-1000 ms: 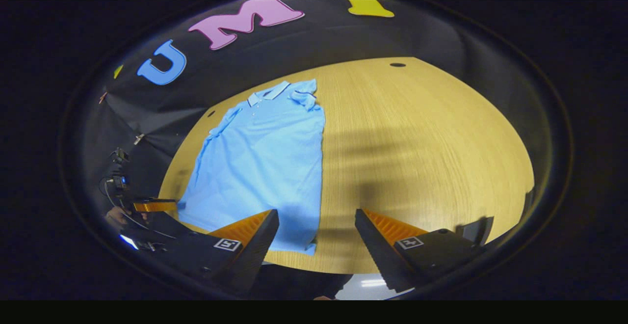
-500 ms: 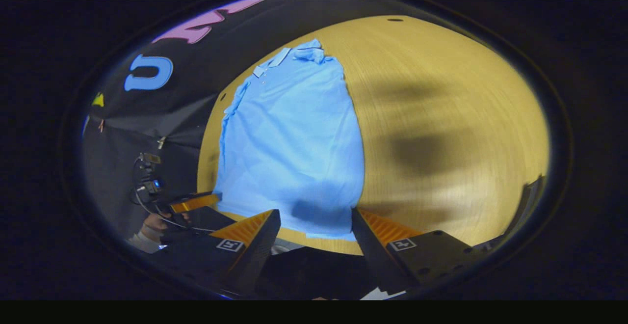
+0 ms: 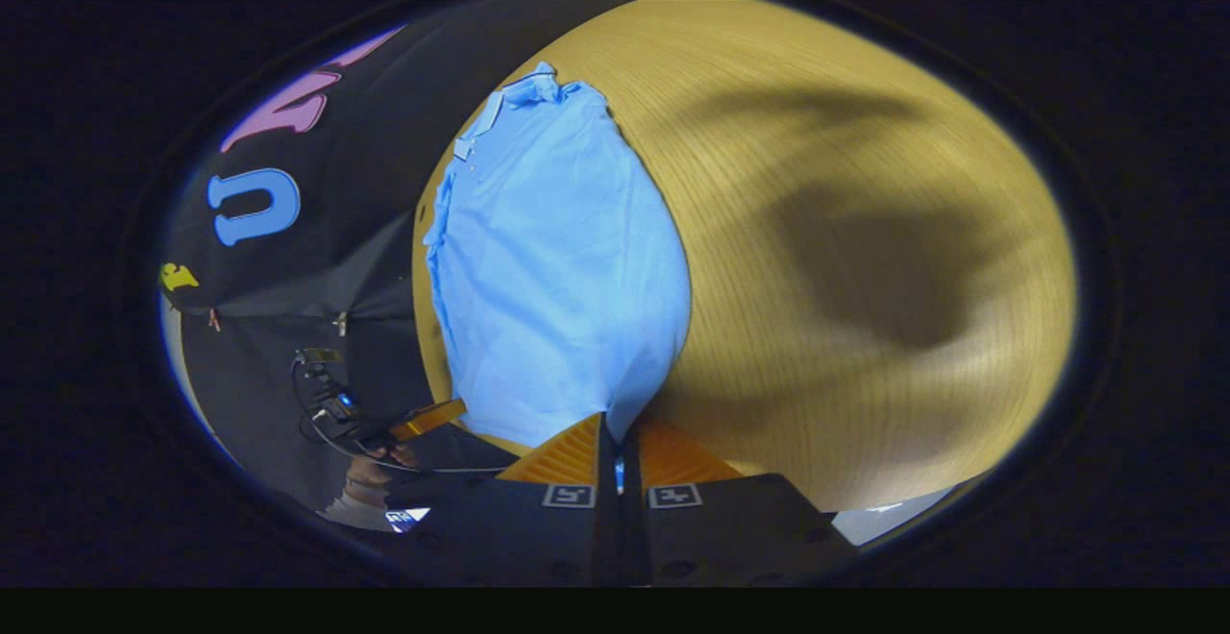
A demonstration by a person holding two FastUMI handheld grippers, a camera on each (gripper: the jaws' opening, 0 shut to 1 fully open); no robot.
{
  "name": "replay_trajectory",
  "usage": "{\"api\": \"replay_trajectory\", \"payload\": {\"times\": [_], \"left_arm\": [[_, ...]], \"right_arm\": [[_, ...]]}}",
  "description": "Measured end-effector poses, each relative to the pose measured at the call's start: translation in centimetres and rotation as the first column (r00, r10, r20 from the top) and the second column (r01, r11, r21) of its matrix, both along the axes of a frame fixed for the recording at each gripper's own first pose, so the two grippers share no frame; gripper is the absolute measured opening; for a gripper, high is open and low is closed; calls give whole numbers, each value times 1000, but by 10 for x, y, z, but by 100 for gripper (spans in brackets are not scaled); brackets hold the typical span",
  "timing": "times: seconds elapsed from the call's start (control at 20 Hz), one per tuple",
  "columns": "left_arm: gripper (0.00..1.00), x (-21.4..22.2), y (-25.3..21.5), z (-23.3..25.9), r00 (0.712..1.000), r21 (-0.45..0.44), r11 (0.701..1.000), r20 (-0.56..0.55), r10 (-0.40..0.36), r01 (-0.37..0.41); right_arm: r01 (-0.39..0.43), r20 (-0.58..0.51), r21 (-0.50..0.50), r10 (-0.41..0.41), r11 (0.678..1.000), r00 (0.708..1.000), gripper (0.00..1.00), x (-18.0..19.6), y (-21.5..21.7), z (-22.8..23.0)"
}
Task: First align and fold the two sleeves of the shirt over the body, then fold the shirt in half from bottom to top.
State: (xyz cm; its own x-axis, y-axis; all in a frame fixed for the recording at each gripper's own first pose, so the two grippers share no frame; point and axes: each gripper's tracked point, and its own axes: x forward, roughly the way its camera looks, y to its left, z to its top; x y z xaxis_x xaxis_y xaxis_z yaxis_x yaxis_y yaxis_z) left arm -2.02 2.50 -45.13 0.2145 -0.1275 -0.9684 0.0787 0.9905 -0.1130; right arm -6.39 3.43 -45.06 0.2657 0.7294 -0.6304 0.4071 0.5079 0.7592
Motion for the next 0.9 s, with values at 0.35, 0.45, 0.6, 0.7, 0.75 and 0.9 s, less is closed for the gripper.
{"api": "replay_trajectory", "payload": {"times": [0.35, 0.45, 0.6, 0.7, 0.75, 0.9], "left_arm": [[6, 6, -3, 6, 997, -10, 998, 46, -57, 58], [6, 18, -6, 15, 995, -24, 998, 79, -61, 63], [6, 42, -15, 35, 983, -42, 995, 163, -85, 93], [6, 60, -23, 49, 970, -53, 992, 220, -101, 116], [6, 69, -28, 56, 963, -64, 990, 249, -106, 126], [6, 105, -35, 80, 939, -77, 987, 327, -108, 141]], "right_arm": [[-25, 109, 31, 22, 999, 994, 5, 7, 3, 21], [-39, 171, 48, 30, 998, 985, 6, 17, 6, 36], [-53, 277, 112, 20, 992, 961, 5, 34, 16, 72], [-40, 328, 153, -12, 987, 945, 5, 50, 20, 92], [-41, 352, 165, -20, 985, 936, 5, 58, 22, 100], [-48, 419, 174, -30, 984, 907, 5, 87, 21, 122]]}}
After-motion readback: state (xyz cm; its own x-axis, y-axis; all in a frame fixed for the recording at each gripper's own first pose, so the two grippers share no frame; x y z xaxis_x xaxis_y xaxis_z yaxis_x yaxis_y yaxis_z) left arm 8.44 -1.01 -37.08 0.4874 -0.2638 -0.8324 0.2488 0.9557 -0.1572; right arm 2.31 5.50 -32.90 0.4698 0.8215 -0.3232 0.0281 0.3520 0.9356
